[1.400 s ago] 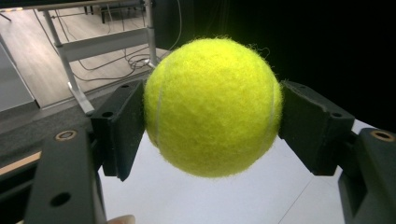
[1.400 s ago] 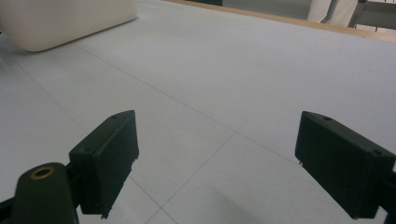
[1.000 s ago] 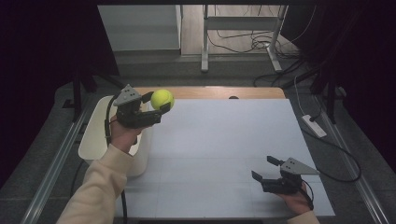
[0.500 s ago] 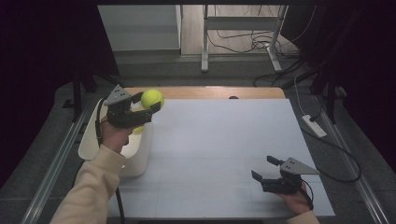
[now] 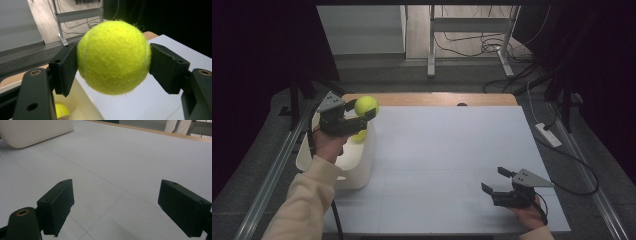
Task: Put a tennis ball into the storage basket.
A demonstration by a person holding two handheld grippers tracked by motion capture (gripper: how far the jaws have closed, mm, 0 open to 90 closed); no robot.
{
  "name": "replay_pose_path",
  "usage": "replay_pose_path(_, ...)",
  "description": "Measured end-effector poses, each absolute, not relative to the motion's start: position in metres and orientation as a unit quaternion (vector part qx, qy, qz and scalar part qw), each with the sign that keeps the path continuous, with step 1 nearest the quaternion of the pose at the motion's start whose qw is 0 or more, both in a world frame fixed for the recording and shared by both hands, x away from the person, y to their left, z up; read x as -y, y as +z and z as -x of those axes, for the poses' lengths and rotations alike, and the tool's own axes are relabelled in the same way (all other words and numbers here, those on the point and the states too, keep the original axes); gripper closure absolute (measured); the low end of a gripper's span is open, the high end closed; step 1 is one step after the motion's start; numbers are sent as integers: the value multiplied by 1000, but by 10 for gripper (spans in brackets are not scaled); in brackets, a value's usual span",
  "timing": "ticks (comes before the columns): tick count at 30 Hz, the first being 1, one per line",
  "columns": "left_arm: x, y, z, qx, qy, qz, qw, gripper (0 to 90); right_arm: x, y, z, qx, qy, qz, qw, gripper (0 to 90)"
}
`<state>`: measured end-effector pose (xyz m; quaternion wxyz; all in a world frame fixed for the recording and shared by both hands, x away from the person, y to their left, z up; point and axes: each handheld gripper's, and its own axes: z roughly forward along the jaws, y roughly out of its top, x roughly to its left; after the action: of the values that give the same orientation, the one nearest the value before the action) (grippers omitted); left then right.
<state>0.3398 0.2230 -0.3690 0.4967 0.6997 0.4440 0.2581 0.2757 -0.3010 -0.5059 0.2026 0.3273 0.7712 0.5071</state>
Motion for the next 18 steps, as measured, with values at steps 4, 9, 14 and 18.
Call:
replay_pose_path(4,-228,-372,-342,-453,259,-697,493,275,300,-506,-276,-772,506,-327,203,135)
replay_pose_path(9,-234,-374,-345,-462,260,-695,485,275,300,-506,-276,-772,505,-327,204,135)
replay_pose_path(14,-241,-377,-347,-474,258,-693,478,275,300,-506,-276,-772,505,-328,204,135)
replay_pose_path(18,-246,-380,-346,-481,256,-695,469,275,301,-506,-276,-772,505,-328,204,135)
